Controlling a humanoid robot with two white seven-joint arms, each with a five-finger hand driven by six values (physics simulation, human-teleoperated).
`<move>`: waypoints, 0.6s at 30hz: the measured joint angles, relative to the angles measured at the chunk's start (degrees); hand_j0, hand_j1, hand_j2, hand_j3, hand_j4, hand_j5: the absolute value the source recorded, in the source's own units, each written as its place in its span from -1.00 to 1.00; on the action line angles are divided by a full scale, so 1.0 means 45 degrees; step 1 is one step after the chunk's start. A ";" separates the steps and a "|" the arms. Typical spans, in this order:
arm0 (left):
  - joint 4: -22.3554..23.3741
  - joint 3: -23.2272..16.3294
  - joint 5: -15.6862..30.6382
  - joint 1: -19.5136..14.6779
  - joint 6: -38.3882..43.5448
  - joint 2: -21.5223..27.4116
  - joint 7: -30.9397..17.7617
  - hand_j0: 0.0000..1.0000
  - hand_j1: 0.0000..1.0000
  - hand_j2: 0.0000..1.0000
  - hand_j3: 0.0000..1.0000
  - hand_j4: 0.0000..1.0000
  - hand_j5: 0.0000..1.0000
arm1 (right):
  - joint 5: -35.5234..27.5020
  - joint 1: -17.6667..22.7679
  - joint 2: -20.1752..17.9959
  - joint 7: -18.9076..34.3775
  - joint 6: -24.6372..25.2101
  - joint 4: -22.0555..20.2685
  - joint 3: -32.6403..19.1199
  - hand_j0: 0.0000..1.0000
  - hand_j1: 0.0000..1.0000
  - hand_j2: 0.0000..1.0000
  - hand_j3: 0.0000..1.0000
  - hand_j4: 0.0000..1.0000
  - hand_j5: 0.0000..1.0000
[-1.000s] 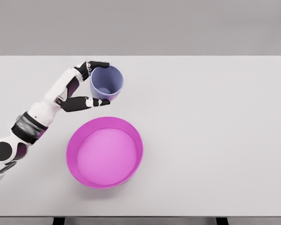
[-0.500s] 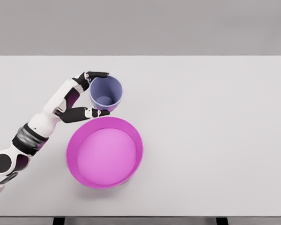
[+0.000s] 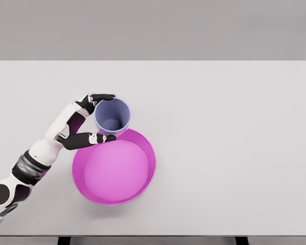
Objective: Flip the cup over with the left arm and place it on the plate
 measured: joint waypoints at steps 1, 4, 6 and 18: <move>0.0000 0.0000 0.0029 0.0097 -0.0046 0.0014 0.0001 0.44 0.44 0.44 0.44 0.44 0.44 | 0.0000 0.0000 0.0000 0.0000 0.0000 0.0000 0.0000 1.00 1.00 1.00 1.00 1.00 1.00; 0.0001 -0.0001 0.0075 0.0430 -0.0132 0.0029 0.0001 0.44 0.44 0.44 0.44 0.44 0.44 | 0.0000 0.0000 0.0000 0.0000 0.0000 0.0000 -0.0001 1.00 1.00 1.00 1.00 1.00 1.00; 0.0000 -0.0001 0.0129 0.0586 -0.0157 0.0007 0.0001 0.44 0.44 0.44 0.44 0.44 0.44 | 0.0000 0.0000 0.0000 0.0000 0.0000 0.0000 -0.0001 1.00 1.00 1.00 1.00 1.00 1.00; 0.0001 0.0000 0.0554 0.1230 -0.0192 -0.0154 0.0002 0.46 0.46 0.46 0.46 0.46 0.46 | 0.0000 0.0000 0.0000 0.0000 0.0000 0.0000 -0.0001 1.00 1.00 1.00 1.00 1.00 1.00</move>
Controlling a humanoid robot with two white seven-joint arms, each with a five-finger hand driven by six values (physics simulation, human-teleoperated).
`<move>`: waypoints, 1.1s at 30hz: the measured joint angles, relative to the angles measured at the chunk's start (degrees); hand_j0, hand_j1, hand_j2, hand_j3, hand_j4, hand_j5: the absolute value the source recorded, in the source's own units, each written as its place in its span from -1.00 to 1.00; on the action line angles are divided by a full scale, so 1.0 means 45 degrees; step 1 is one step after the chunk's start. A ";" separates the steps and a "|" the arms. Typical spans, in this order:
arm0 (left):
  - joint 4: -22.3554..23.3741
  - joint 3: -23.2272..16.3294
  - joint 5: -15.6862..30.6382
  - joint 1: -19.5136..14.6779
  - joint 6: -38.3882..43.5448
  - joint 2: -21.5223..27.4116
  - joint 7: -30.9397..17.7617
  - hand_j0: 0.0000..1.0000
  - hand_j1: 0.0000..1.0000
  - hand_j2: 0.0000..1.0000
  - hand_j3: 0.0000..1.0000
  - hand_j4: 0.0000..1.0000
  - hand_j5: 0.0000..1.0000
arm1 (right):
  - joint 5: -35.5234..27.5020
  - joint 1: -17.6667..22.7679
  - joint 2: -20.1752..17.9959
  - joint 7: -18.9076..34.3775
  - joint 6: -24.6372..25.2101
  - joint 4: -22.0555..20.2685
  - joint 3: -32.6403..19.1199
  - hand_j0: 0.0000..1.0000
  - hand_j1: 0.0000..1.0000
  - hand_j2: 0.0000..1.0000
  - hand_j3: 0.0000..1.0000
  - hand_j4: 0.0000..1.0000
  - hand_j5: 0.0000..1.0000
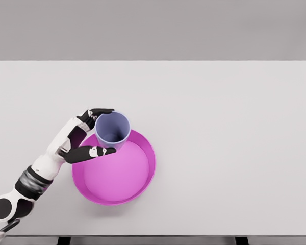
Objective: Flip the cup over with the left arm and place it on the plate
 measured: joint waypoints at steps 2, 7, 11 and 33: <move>0.0000 0.0000 0.0125 0.0078 -0.0002 -0.0003 0.0000 0.46 0.46 0.46 0.46 0.46 0.46 | 0.0000 0.0000 0.0000 0.0000 0.0000 0.0000 0.0000 1.00 1.00 1.00 1.00 1.00 1.00; 0.0000 0.0016 0.0319 0.0410 0.0002 -0.0122 0.0000 0.49 0.49 0.49 0.49 0.49 0.49 | 0.0000 0.0000 0.0000 0.0000 0.0000 0.0000 0.0000 1.00 1.00 1.00 1.00 1.00 1.00; 0.0000 0.0019 0.0364 0.0664 -0.0008 -0.0314 0.0000 0.49 0.49 0.49 0.49 0.49 0.49 | 0.0000 0.0000 0.0000 0.0000 0.0000 0.0000 0.0000 1.00 1.00 1.00 1.00 1.00 1.00; 0.0000 0.0146 0.0706 0.1348 0.0004 -0.0914 0.0022 0.57 0.57 0.57 0.57 0.57 0.57 | 0.0000 0.0000 0.0000 0.0000 0.0000 0.0000 0.0000 1.00 1.00 1.00 1.00 1.00 1.00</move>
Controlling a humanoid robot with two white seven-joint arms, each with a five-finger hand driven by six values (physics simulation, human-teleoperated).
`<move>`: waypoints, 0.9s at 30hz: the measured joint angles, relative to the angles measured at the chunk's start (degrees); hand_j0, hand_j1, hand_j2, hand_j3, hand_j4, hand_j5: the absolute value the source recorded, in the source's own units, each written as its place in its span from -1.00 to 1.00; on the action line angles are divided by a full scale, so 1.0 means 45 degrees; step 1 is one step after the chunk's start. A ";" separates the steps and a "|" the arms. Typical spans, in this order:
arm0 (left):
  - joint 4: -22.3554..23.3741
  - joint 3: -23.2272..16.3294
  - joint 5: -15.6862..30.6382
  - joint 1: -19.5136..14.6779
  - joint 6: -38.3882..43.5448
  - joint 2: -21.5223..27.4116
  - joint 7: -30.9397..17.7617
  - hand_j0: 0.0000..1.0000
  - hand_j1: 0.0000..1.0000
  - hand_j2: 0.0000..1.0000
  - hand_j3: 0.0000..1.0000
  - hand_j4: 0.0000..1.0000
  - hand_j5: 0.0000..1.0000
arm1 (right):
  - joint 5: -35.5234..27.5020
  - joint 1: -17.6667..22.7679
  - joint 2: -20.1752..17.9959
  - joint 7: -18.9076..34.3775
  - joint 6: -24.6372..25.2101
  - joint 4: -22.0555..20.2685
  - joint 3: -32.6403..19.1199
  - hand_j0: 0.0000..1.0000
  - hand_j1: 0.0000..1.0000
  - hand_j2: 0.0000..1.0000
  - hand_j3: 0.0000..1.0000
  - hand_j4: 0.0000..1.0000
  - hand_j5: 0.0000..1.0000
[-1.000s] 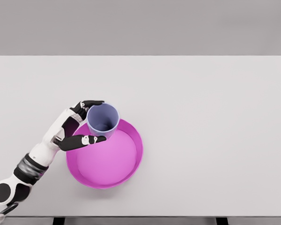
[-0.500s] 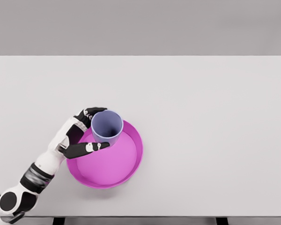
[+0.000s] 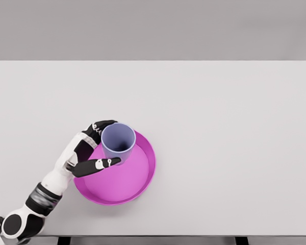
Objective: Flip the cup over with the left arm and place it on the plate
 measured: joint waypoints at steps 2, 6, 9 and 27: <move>0.0000 0.0006 0.0029 0.0020 0.0001 -0.0038 0.0001 0.61 0.61 0.61 0.61 0.61 0.61 | 0.0000 0.0000 0.0000 0.0000 0.0000 0.0000 0.0000 1.00 1.00 1.00 1.00 1.00 1.00; 0.0000 0.0073 0.0055 0.0254 -0.0012 -0.0096 0.0004 0.62 0.62 0.62 0.62 0.62 0.62 | 0.0000 0.0000 0.0000 0.0000 0.0000 0.0000 0.0000 1.00 1.00 1.00 1.00 1.00 1.00; 0.0000 0.0213 0.0070 0.0391 -0.0015 -0.0176 0.0007 0.62 0.62 0.62 0.62 0.62 0.62 | 0.0000 0.0000 0.0000 0.0000 0.0000 0.0000 0.0000 1.00 1.00 1.00 1.00 1.00 1.00; -0.0006 0.0902 0.0011 0.0879 -0.0158 -0.0116 0.0010 1.00 1.00 1.00 1.00 1.00 1.00 | 0.0000 0.0000 0.0000 0.0000 0.0000 0.0000 0.0000 1.00 1.00 1.00 1.00 1.00 1.00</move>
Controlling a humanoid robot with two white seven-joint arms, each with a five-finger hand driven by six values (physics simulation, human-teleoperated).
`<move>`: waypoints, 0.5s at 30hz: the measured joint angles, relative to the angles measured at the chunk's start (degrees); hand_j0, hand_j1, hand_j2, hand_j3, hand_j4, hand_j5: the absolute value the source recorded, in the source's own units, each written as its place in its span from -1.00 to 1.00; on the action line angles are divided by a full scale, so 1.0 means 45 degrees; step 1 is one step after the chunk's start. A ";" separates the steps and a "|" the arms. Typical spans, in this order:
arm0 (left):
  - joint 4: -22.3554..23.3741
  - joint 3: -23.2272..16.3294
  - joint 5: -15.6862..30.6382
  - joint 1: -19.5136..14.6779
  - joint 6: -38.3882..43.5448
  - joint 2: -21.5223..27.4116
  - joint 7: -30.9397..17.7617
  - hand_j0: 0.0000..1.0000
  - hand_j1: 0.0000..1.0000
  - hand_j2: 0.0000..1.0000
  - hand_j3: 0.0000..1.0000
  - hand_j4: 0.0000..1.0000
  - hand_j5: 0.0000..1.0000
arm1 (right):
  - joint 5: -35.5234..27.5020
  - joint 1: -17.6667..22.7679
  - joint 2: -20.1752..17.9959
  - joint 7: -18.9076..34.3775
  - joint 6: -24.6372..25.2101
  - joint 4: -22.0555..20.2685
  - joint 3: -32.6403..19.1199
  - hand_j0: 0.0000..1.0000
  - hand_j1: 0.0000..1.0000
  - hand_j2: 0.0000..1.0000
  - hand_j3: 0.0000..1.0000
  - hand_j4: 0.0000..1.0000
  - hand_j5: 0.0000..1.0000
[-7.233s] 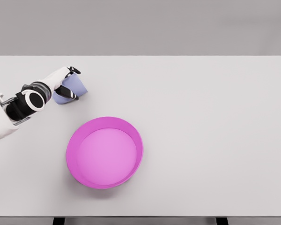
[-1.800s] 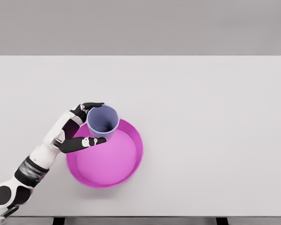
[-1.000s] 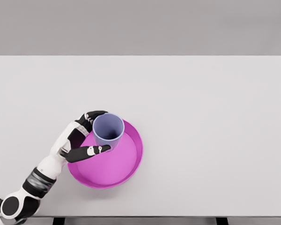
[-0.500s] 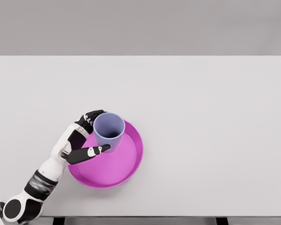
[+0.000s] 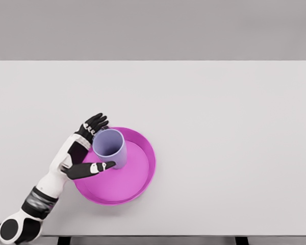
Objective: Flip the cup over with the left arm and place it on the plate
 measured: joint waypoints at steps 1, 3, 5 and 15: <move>0.0001 0.0059 -0.0001 0.0000 -0.0001 0.0024 -0.0003 1.00 1.00 1.00 1.00 1.00 1.00 | 0.0000 0.0000 0.0000 0.0000 0.0000 0.0000 0.0000 1.00 1.00 1.00 1.00 1.00 1.00; 0.0003 0.0138 -0.0005 0.0000 -0.0001 0.0077 -0.0007 1.00 1.00 1.00 1.00 1.00 1.00 | 0.0000 0.0000 0.0000 0.0000 0.0000 0.0000 0.0002 1.00 1.00 1.00 1.00 1.00 1.00; 0.0004 0.0187 -0.0008 -0.0020 -0.0001 0.0110 -0.0009 1.00 1.00 1.00 1.00 1.00 1.00 | 0.0000 0.0000 0.0000 0.0000 0.0000 0.0000 0.0001 1.00 1.00 1.00 1.00 1.00 1.00; 0.0005 0.0242 -0.0047 0.0000 -0.0001 0.0410 -0.0025 1.00 1.00 1.00 1.00 1.00 1.00 | 0.0000 0.0000 0.0000 0.0000 0.0000 0.0000 0.0000 1.00 1.00 1.00 1.00 1.00 1.00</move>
